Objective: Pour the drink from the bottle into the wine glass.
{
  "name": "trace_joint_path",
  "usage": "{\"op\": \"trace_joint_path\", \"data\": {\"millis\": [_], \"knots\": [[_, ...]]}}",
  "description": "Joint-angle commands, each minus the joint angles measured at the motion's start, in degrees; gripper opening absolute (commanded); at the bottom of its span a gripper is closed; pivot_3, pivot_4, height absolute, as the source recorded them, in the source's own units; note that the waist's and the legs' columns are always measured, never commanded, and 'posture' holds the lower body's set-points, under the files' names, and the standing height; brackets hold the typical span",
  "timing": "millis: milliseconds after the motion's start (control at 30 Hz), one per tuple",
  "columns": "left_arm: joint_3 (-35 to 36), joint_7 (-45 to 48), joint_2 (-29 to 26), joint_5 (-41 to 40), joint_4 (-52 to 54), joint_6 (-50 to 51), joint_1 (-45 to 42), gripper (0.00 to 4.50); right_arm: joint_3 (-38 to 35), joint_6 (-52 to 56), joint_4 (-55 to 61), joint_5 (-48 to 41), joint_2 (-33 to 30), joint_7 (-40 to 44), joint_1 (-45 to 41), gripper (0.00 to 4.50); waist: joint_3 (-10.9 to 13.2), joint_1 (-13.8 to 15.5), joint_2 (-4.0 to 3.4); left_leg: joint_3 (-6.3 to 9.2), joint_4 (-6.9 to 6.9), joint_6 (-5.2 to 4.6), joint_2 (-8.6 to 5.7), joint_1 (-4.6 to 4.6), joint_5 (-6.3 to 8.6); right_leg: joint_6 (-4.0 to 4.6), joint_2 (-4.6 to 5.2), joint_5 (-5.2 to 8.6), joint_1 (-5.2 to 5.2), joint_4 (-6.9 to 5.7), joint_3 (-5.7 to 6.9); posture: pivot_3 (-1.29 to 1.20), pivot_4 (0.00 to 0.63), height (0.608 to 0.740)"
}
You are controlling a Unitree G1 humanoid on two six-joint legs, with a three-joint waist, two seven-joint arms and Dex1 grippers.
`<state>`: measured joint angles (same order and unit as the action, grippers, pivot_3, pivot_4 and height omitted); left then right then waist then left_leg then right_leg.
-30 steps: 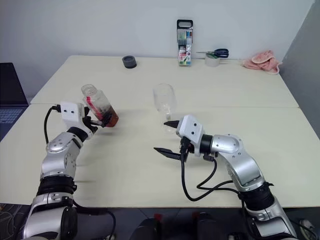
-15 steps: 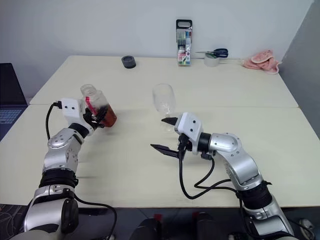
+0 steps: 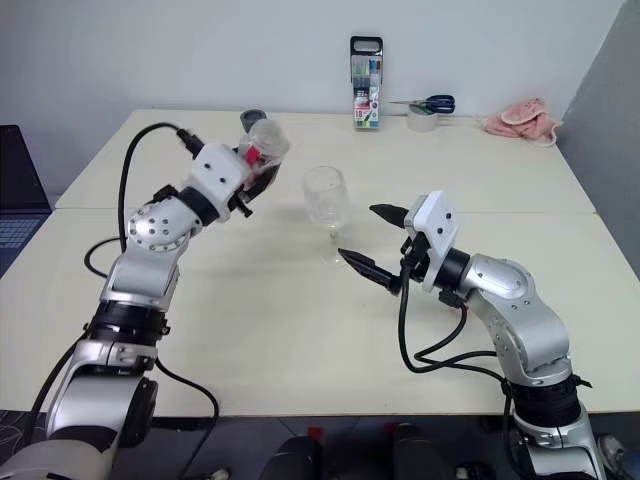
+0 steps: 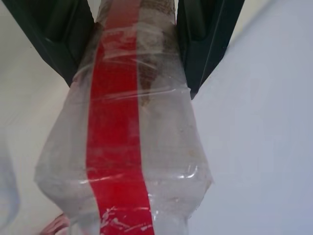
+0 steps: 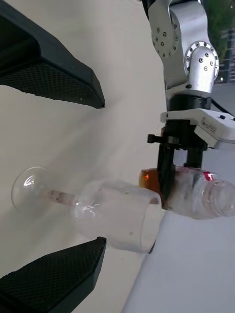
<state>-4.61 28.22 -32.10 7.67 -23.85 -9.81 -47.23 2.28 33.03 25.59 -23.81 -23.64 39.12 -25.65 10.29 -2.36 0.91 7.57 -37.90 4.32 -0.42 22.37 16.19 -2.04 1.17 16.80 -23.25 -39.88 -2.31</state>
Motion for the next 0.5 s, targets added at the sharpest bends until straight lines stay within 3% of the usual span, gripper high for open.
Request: {"op": "trace_joint_path", "data": {"millis": [33, 333, 500], "knots": [[-1.41, -1.34, -1.36, 3.72, -4.71, -6.84, -4.72, 1.69, -1.05, 0.02, 1.21, -0.69, 0.75, -2.47, -1.28, 4.50, 0.00, -0.05, 0.00, -0.01, 0.00, 0.00, -0.01, 0.00, 0.00, 0.00, 0.00, 0.00, 0.00, 0.00, -0.01, 0.00, 0.150, 0.740], [-7.42, -7.18, -4.30, 14.79, -21.00, -23.31, -14.73, 1.69, -0.33, 0.81, 1.22, 0.06, 2.76, -7.64, -2.62, 4.50, 0.02, -0.07, 0.02, 0.01, -0.01, -0.18, -0.04, 0.07, 0.10, 0.00, 0.01, 0.00, -0.05, 0.02, 0.02, 0.00, 0.150, 0.740], [-10.20, -11.54, -5.57, 20.17, -25.63, -29.68, -17.96, 1.69, -0.82, 1.12, 1.31, -0.50, 0.76, -6.53, -2.28, 4.50, 0.02, -0.08, 0.02, 0.02, -0.02, -0.19, -0.06, 0.09, 0.10, 0.00, 0.03, 0.00, -0.06, 0.01, 0.02, 0.00, 0.150, 0.740]]}}
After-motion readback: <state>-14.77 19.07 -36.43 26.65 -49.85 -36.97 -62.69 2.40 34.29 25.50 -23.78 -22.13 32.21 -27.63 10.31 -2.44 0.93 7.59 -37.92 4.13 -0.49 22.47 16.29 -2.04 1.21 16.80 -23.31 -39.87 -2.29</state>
